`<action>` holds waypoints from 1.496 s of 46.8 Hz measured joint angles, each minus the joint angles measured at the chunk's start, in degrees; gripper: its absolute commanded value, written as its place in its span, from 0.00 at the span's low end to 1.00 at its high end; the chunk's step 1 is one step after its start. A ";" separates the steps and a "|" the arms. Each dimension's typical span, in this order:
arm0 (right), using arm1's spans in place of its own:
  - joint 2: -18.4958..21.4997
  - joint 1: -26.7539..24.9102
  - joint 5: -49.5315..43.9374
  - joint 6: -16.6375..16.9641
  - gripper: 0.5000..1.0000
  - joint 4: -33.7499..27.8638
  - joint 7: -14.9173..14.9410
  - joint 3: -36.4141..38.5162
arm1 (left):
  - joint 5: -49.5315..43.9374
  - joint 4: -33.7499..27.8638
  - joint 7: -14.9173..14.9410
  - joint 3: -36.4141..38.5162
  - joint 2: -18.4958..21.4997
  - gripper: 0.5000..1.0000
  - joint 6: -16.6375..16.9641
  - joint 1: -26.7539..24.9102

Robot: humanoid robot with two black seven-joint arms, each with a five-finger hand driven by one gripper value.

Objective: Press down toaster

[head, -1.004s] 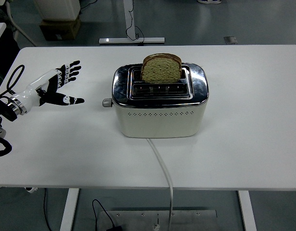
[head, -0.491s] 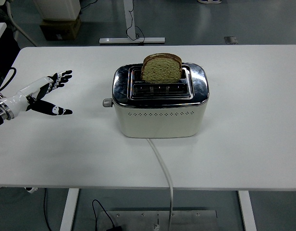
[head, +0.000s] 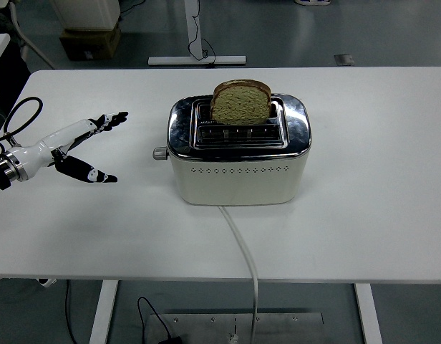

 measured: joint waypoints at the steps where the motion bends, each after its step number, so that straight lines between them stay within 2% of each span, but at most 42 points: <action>1: 0.00 0.03 0.00 0.00 1.00 0.00 -0.02 -0.01 | 0.63 -0.39 -0.33 0.00 0.36 1.00 0.60 0.27; 5: 0.00 0.00 0.00 0.00 1.00 0.00 -0.01 -0.01 | 3.80 -1.42 -2.31 0.08 1.58 1.00 3.78 1.18; 9: -0.01 0.02 0.00 0.00 1.00 0.00 0.00 -0.01 | 5.20 -1.49 -3.89 0.16 2.62 1.00 4.99 1.48; 17: -0.01 0.02 0.00 0.00 1.00 0.00 0.00 -0.01 | 5.56 -1.49 -7.35 0.25 4.30 1.00 5.10 1.67; 25: 0.00 0.02 0.00 0.00 1.00 0.00 -0.01 -0.01 | 7.06 -1.49 -8.44 1.50 4.23 1.00 5.10 1.92; 60: 0.00 0.03 0.00 0.01 1.00 0.00 -0.01 -0.01 | 8.90 -1.30 -8.12 5.42 1.81 1.00 5.01 0.00; 70: 0.00 0.00 -0.01 -0.02 1.00 0.00 -0.01 -0.01 | 13.16 -1.24 -8.37 5.98 0.40 1.00 5.98 0.22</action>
